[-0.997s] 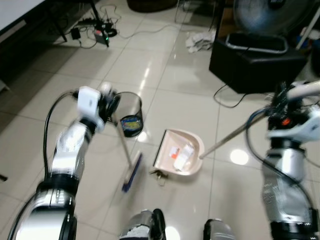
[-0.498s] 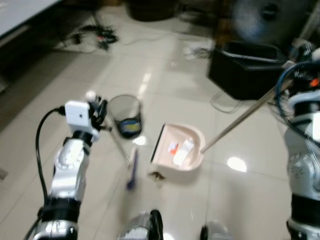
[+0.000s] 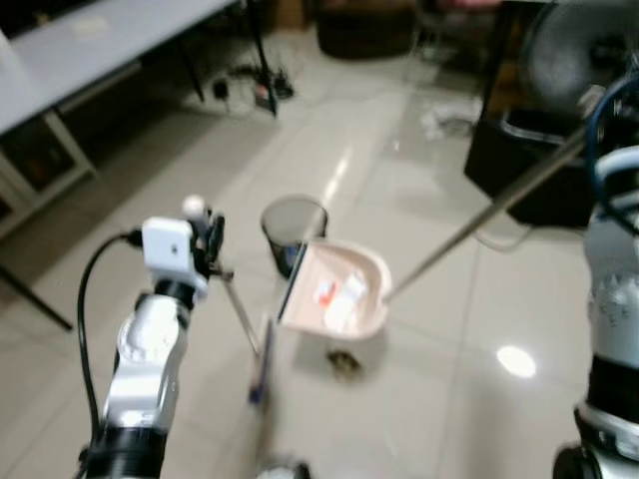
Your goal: Sweep floor
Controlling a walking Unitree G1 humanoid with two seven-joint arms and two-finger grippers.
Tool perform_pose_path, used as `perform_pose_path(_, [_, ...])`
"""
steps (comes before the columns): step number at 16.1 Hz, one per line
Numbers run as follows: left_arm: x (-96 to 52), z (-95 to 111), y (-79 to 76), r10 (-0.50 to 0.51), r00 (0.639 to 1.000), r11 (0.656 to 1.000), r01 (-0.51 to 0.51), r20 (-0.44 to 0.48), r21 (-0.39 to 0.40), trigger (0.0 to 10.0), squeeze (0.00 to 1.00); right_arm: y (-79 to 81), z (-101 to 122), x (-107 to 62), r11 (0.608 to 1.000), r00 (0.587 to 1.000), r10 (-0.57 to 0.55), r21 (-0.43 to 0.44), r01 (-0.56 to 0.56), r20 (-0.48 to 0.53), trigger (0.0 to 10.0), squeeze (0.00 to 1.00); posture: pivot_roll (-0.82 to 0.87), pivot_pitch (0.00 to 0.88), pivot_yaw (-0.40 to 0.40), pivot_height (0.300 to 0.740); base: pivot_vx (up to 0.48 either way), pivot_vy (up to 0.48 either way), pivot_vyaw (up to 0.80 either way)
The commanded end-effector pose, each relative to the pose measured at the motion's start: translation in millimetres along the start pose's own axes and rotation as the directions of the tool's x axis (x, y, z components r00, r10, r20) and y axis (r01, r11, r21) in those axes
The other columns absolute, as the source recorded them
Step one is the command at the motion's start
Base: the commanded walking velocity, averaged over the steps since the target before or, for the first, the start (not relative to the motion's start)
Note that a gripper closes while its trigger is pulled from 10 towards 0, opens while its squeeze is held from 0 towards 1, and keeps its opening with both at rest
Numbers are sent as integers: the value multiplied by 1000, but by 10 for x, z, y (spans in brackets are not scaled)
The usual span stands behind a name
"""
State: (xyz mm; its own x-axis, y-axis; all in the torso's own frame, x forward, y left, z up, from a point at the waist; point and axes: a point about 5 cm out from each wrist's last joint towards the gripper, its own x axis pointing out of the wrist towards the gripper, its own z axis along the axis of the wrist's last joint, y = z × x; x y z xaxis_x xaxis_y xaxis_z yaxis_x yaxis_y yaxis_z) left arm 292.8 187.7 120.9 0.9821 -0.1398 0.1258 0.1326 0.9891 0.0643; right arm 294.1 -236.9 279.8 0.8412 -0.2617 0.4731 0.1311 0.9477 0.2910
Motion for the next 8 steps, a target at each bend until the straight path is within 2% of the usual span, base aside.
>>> perform_pose_path(1, [9, 111, 72, 30, 999, 999, -32, 38, 31, 10000, 0, 84, 63, 40, 999, 999, 21, 38, -22, 28, 10000, 0, -38, 45, 87, 740, 352, 0, 0])
perform_pose_path(6, [-87, 72, 61, 63, 998, 997, -63, 5, 32, 10000, 0, 124, 12, 29, 998, 999, 49, 46, -49, -5, 10000, 0, -25, 59, 72, 740, 353, 0, 0])
perform_pose_path(8, [-111, 57, 29, 65, 998, 997, -65, 0, 33, 10000, 0, 134, -18, 23, 997, 999, 49, 56, -48, -17, 10000, 0, -24, 58, 61, 740, 354, 0, 666])
